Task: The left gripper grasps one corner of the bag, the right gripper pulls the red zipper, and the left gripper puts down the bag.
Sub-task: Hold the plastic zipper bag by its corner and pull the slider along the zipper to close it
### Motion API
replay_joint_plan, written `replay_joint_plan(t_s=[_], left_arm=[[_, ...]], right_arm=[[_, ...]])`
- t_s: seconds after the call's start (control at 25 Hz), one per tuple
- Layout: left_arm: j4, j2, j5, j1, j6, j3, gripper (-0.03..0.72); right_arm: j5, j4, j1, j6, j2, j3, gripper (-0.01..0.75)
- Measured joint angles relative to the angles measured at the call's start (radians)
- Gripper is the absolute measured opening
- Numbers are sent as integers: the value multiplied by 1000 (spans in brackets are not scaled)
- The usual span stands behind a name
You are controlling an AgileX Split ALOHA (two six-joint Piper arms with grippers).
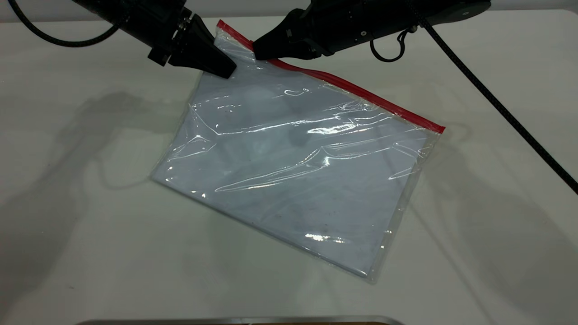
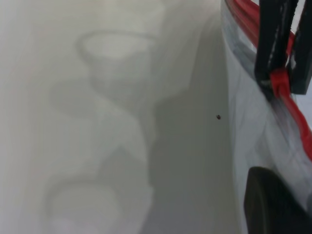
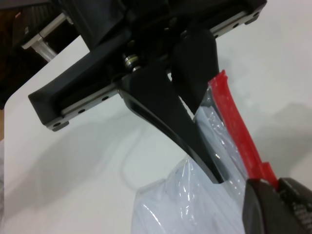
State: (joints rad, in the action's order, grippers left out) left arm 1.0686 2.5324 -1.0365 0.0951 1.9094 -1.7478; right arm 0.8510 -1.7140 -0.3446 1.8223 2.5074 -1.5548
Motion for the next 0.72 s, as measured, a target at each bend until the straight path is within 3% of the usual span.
replay_joint_plan(t_s=[0.24, 0.52, 0.72], left_arm=[[7, 0, 0, -1, 0, 0, 51], [7, 0, 0, -2, 1, 0, 51], [7, 0, 0, -2, 1, 0, 51]], right_arm=[[1, -26, 0, 0, 0, 0, 72], [17, -45, 0, 33, 0, 0, 331], [17, -49, 0, 47, 0, 0, 354]])
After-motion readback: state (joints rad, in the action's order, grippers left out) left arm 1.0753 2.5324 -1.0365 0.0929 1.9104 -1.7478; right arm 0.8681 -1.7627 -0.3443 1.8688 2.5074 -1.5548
